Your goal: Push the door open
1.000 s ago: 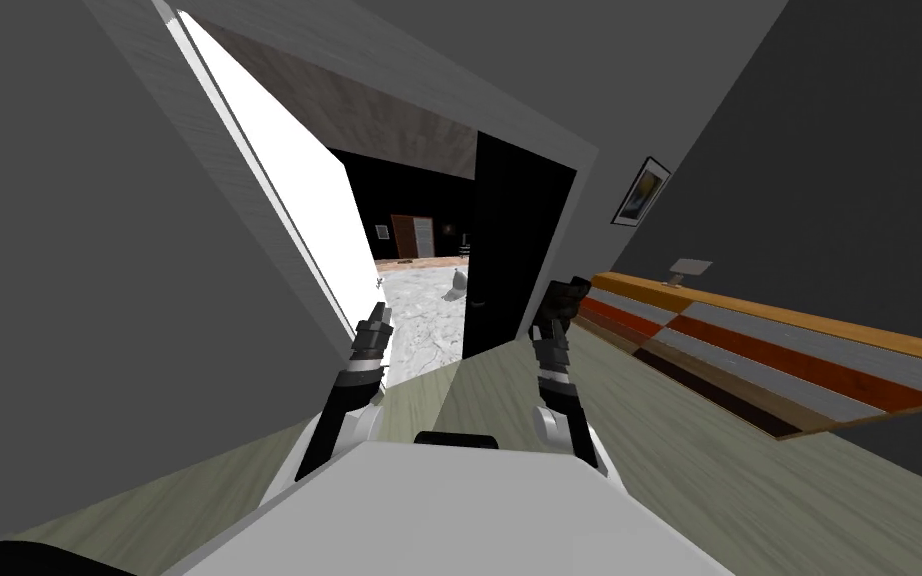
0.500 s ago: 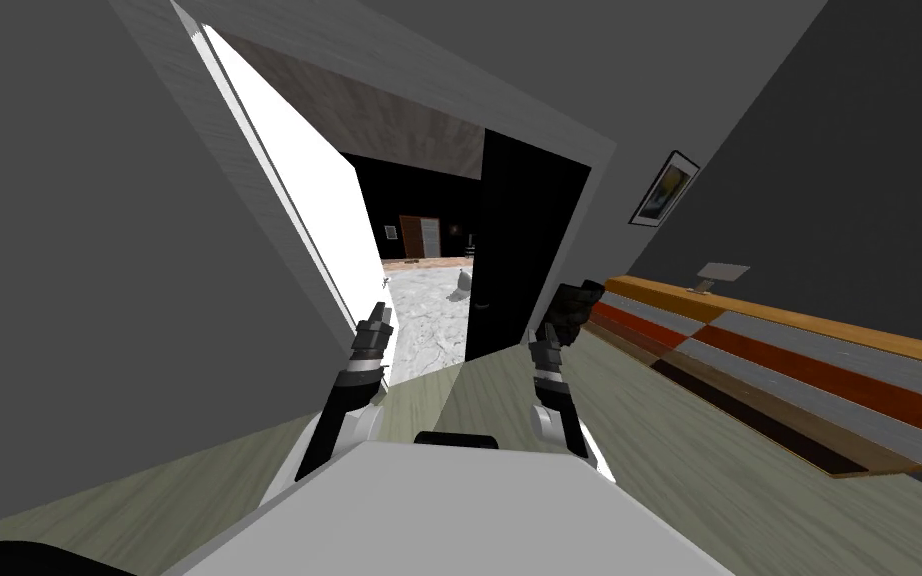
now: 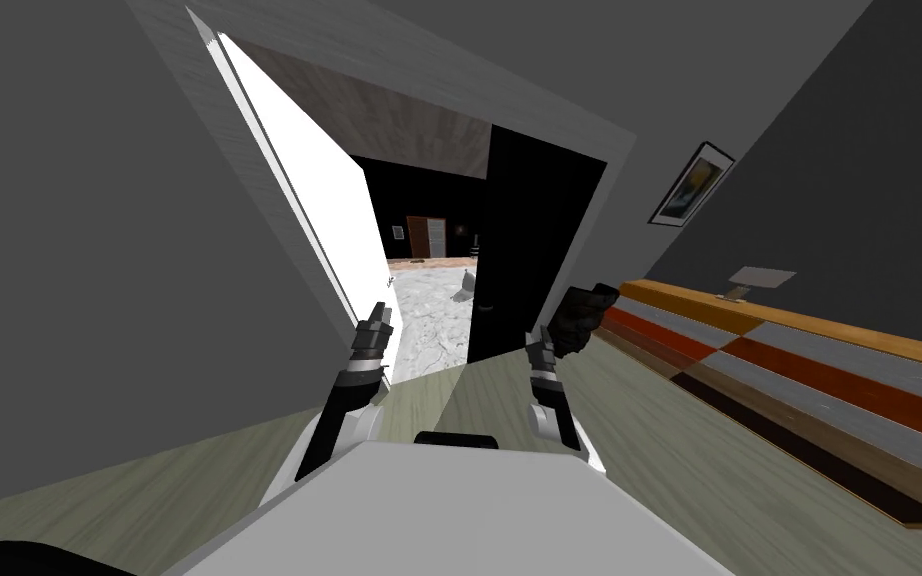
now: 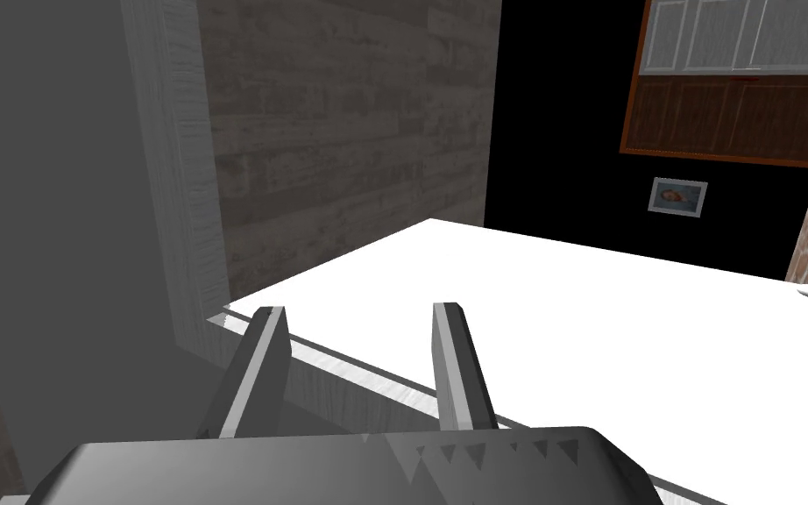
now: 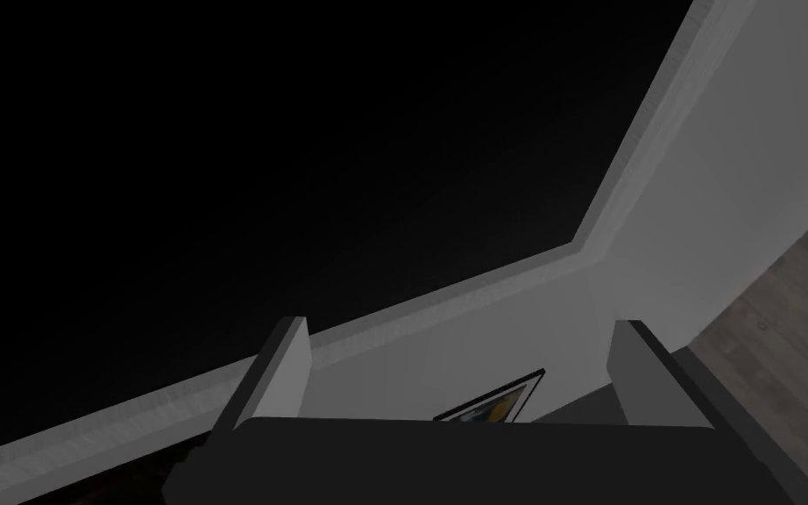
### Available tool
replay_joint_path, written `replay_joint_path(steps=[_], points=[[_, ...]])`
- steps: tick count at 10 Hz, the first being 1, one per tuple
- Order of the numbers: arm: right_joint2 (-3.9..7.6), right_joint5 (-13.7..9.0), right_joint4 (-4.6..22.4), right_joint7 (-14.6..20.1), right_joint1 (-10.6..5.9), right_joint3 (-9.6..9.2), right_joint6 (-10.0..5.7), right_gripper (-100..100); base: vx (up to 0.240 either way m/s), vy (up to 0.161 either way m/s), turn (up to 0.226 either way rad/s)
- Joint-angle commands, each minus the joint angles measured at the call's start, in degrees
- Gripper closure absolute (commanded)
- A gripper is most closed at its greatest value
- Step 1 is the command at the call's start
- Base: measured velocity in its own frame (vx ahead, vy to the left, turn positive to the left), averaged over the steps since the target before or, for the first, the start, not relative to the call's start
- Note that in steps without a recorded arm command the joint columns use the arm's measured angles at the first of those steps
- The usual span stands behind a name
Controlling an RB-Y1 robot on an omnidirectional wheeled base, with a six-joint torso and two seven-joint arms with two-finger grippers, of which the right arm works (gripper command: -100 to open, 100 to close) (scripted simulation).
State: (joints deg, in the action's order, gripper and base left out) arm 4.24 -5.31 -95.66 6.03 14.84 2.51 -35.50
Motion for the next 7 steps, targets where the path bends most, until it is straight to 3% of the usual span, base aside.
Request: replay_joint_path(steps=[1, 2, 7], points=[[0.31, -0.2, 2.9, 0.0, -0.88, 0.01, -0.82, -100, 0.034, -0.042, 0.134], [0.58, -0.3, 4.8, 0.0, -1.98, 0.10, -1.38, -100, 0.063, -0.065, 0.261], [1.12, -0.6, 11.9, 0.0, -4.19, 0.28, -2.51, -100, 0.039, -0.044, 0.087]])
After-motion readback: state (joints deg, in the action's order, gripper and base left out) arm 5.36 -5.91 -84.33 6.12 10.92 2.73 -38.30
